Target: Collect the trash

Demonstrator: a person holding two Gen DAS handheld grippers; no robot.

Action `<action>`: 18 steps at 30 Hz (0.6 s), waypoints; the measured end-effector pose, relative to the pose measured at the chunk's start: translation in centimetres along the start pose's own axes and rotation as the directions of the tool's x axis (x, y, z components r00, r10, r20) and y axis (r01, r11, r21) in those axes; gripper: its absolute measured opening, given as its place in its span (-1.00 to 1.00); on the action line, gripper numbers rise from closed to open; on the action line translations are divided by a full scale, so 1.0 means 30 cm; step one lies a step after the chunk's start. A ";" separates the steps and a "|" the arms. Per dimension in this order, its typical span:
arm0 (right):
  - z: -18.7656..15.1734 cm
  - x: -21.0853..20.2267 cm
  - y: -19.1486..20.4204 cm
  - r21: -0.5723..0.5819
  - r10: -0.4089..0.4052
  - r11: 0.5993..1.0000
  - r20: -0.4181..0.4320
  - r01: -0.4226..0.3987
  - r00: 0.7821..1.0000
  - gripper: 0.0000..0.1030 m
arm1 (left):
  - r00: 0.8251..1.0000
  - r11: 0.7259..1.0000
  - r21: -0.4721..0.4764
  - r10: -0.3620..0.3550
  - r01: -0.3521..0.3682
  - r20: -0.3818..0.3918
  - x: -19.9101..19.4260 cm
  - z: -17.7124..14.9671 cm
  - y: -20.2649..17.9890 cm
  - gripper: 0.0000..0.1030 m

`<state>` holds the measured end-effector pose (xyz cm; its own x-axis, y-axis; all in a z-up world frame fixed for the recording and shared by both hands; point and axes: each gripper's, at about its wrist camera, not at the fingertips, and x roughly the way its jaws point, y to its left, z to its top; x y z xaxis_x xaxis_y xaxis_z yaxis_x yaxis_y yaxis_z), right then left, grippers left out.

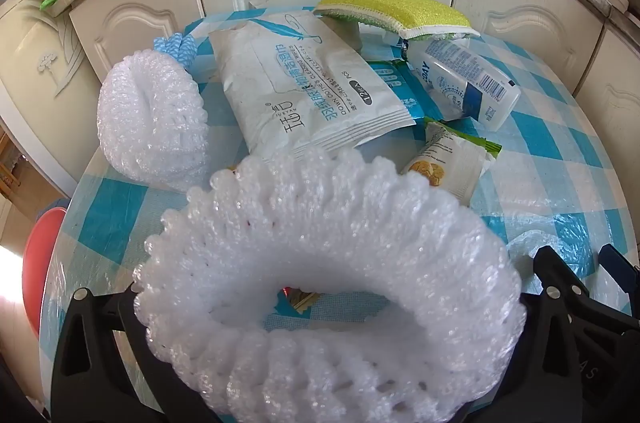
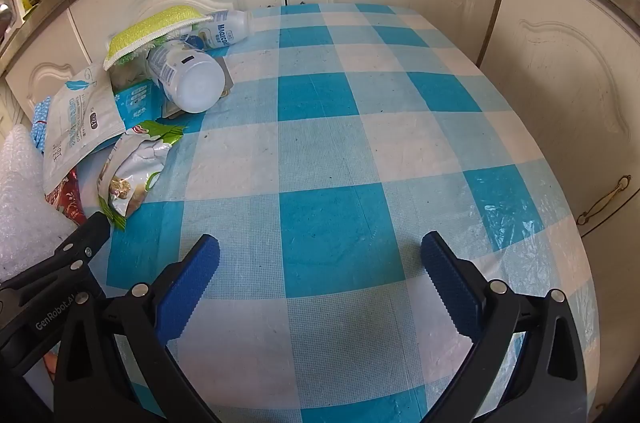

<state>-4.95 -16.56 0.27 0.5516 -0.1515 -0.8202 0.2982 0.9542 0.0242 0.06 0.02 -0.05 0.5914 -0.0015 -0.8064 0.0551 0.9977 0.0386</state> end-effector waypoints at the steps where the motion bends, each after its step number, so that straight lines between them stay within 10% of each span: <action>1: 0.000 0.000 0.000 0.000 0.000 1.000 -0.002 0.000 1.000 0.93 | 1.000 1.000 -0.001 0.000 0.000 0.000 0.000 0.001 0.001 0.94; 18: -0.101 -0.074 -0.015 0.011 0.015 1.000 0.003 -0.015 1.000 0.92 | 0.996 0.994 0.066 -0.092 0.091 0.017 -0.084 -0.079 0.050 0.93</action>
<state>-8.65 -15.87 0.34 0.5587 -0.1379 -0.8179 0.2986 0.9534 0.0432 -3.25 1.68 0.65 0.5976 -0.0947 -0.7962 0.1619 0.9868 0.0041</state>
